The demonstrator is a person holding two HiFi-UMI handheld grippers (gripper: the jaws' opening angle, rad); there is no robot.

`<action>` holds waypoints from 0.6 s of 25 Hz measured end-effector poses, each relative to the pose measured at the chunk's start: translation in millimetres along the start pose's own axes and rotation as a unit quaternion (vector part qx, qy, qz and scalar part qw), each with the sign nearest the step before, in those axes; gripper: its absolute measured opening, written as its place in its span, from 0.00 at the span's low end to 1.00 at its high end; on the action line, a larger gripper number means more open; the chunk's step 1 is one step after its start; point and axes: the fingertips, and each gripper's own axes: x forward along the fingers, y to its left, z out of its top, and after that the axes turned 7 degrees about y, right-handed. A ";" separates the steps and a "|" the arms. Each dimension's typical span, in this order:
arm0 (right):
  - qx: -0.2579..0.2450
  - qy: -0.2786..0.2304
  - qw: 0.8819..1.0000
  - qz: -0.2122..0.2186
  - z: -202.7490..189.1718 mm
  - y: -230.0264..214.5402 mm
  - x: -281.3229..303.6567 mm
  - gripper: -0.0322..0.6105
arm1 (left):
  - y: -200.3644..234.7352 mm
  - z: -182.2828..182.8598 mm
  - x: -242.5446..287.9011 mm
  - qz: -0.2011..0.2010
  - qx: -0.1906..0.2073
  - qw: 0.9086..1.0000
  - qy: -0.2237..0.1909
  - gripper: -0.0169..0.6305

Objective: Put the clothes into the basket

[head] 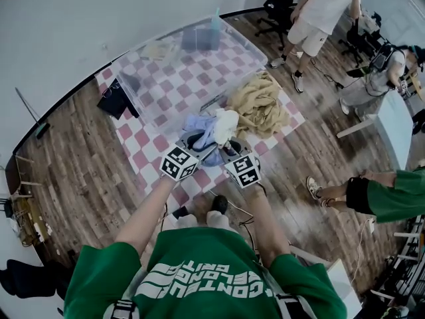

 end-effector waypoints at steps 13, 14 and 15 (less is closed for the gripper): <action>-0.009 -0.057 0.997 -0.060 76.4 -62.6 -56.7 0.19 | -7.9 112.8 6.1 -0.004 0.058 0.998 -0.030 0.30; -0.010 -0.060 0.996 -0.063 81.2 -67.0 -60.2 0.19 | -8.2 120.4 6.6 -0.005 0.061 0.998 -0.032 0.30; -0.010 -0.063 0.996 -0.066 86.4 -71.4 -63.9 0.19 | -8.6 128.0 7.1 -0.004 0.063 0.997 -0.035 0.30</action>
